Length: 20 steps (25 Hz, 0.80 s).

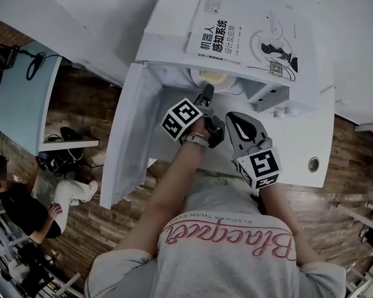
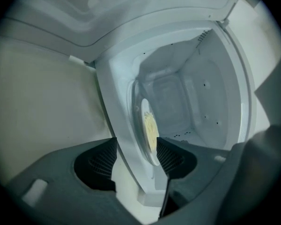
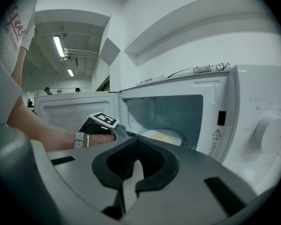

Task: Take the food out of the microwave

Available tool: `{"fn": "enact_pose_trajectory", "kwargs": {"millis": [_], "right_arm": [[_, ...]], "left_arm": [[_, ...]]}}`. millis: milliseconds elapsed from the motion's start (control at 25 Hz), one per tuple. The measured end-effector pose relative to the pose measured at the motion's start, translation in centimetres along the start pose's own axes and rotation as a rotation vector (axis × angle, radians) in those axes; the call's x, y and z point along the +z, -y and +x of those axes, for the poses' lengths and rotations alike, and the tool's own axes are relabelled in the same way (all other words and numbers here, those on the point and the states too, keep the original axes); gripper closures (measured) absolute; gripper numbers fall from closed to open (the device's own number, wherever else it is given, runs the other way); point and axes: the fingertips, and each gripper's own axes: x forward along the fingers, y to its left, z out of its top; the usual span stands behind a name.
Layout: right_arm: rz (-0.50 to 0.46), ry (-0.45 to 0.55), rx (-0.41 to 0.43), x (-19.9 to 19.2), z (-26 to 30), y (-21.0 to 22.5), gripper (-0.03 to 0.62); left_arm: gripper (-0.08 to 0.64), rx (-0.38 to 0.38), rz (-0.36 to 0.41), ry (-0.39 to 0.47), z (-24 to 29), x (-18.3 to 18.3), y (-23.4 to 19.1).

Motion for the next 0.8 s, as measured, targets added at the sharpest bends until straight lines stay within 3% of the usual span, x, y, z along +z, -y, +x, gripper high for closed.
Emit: {"fn": "enact_pose_trajectory", "kwargs": {"millis": [120,400,560,640,800], "right_arm": [[-0.003,-0.015,-0.001,-0.4,0.1,0.0,0.583],[-0.003,-0.034,-0.003,-0.9,0.2,0.1,0.583],[-0.005,-0.037,-0.001,-1.1,0.1,0.0,0.583],[-0.006,-0.036,0.001,-1.1,0.1,-0.2,0.583],[-0.004,-0.035,0.0,-1.0,-0.2,-0.3,0.583]], "left_arm": [[0.305,0.033,-0.067,0.0,0.7,-0.2,-0.6],[0.312,0.088,-0.099,-0.029,0.5,-0.4,-0.8],[0.381,0.074,-0.124,-0.053,-0.3,-0.6,-0.3],[0.455,0.064,-0.125,-0.056,-0.5,-0.4,0.2],[0.512,0.072,-0.128,-0.074,-0.6,-0.1,0.7]]}}
